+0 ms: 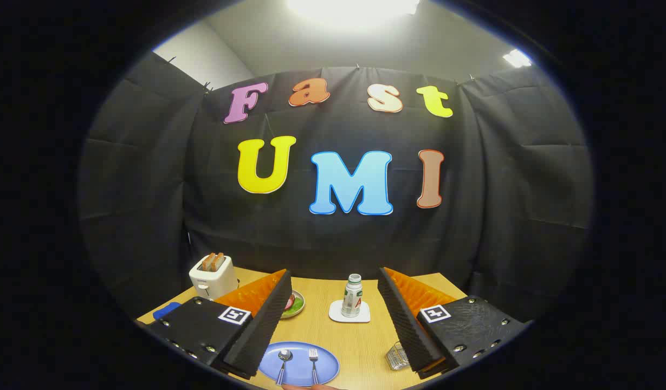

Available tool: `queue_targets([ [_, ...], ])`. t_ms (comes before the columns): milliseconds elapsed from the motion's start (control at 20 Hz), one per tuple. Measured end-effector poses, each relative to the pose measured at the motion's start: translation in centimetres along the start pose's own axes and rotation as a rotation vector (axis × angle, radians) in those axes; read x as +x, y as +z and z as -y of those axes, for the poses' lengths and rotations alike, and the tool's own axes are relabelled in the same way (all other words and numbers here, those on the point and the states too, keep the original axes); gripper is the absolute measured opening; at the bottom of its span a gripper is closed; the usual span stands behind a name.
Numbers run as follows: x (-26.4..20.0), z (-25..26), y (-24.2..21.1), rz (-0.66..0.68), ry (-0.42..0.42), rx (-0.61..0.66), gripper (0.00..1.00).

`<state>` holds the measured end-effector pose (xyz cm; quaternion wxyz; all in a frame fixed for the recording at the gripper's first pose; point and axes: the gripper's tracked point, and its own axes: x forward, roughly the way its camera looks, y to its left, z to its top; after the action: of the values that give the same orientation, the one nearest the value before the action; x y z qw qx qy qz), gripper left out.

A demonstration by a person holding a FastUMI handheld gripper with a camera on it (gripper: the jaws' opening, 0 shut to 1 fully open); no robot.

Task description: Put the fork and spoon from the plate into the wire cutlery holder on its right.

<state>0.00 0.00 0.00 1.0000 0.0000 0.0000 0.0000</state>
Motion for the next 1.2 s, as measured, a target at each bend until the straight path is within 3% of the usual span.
queue_targets([
  [650,-0.6,-1.4,-0.8,0.001,0.04,-0.051,0.98],
  [1000,-0.1,-1.7,-3.9,-0.068,0.045,-0.055,0.98],
  [1200,0.5,-1.9,-7.4,-0.183,0.052,-0.027,0.98],
])
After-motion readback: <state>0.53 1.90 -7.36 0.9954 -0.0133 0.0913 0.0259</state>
